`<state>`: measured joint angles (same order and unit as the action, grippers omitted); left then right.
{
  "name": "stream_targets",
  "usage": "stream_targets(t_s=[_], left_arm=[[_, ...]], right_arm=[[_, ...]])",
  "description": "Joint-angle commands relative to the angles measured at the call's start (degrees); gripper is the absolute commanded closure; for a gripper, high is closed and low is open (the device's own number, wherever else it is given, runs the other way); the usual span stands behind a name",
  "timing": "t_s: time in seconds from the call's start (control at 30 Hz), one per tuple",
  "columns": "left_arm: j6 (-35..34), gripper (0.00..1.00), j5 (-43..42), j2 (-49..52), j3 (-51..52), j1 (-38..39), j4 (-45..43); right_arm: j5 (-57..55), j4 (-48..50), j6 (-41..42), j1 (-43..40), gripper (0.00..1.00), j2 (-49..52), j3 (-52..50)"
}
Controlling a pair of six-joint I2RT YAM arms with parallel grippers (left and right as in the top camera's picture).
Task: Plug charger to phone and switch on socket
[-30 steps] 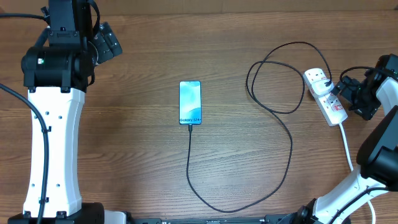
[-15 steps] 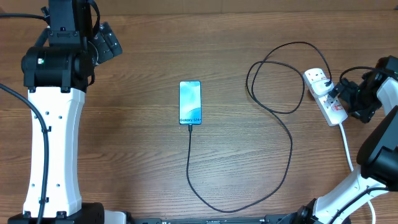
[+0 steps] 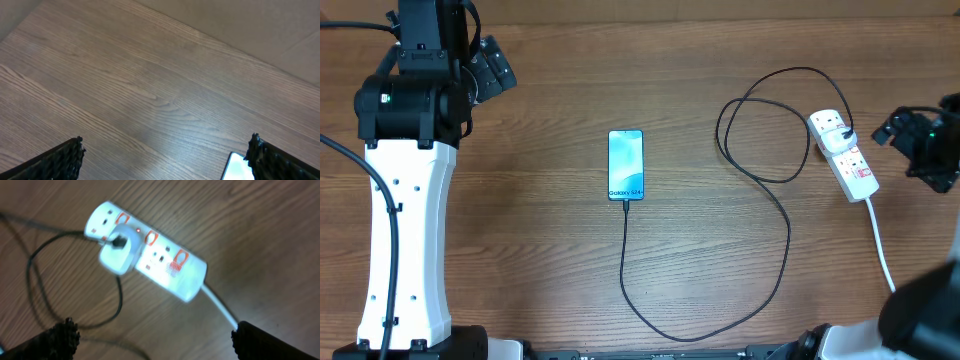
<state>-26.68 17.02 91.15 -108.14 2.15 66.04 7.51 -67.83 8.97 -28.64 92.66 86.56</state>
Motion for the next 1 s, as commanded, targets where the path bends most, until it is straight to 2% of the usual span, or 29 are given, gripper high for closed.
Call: stream_targets(t_s=[0.0,0.43,0.57,0.7,0.97], left_arm=[[-0.59,0.0,1.14,0.22,0.09,0.11,-0.07],[-0.59,0.0,1.14,0.22,0.09,0.11,-0.07],[-0.59,0.01,1.14,0.22,0.09,0.11,-0.07],[-0.57,0.01,1.14,0.22,0.09,0.11,-0.04],[-0.57,0.0,1.14,0.24,0.09,0.11,-0.04]], right_arm=[[2.36,-3.08,0.17,1.66,0.0,-5.25,0.42],[2.47,-3.8,1.73,17.11,0.0,-37.05,-10.08],[2.95,-4.68,1.73,18.99,0.0,-44.26,-12.9],[2.91,-6.95,1.68,18.99,0.0,-47.52,-13.0],[2.89,-8.41,1.68,18.99,0.0,-47.54,-13.03]])
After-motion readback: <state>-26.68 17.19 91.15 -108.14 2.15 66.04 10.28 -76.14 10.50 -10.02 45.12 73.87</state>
